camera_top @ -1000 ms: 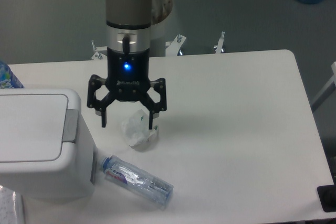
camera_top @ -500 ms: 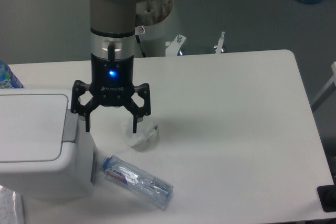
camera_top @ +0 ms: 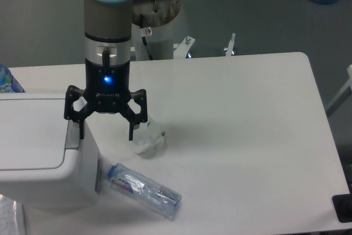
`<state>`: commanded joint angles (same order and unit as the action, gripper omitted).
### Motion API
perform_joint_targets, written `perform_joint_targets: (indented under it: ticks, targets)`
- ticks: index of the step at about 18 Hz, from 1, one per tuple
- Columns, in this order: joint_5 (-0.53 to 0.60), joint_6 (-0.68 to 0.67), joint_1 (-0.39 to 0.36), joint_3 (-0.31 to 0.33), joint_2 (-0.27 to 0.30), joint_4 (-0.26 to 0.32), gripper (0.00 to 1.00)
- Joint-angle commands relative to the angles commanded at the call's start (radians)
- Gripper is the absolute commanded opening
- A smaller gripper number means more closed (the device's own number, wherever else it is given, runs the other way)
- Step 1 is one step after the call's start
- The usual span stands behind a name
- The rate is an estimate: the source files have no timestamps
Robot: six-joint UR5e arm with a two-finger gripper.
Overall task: Open the trash can
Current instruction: 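Lower the gripper fingers onto the lid edge of the trash can, then push the trash can lid upward with the gripper finger to open it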
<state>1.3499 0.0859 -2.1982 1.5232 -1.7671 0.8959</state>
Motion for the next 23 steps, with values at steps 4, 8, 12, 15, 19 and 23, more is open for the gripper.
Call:
perform_joint_targets:
  ticks: [4,8,12,15,19,23]
  targets:
    - [0.0,0.0,0.003,0.002,-0.002,0.0,1.0]
    - [0.0,-0.002,0.012,0.003,-0.008,0.0,1.0]
    - [0.002,0.0,0.02,0.005,-0.015,0.002,1.0]
    - [0.002,0.0,0.02,0.009,-0.014,0.0,1.0]
    - [0.002,-0.002,0.02,0.009,-0.014,0.0,1.0]
    - [0.0,-0.003,0.02,0.008,-0.014,0.002,1.0]
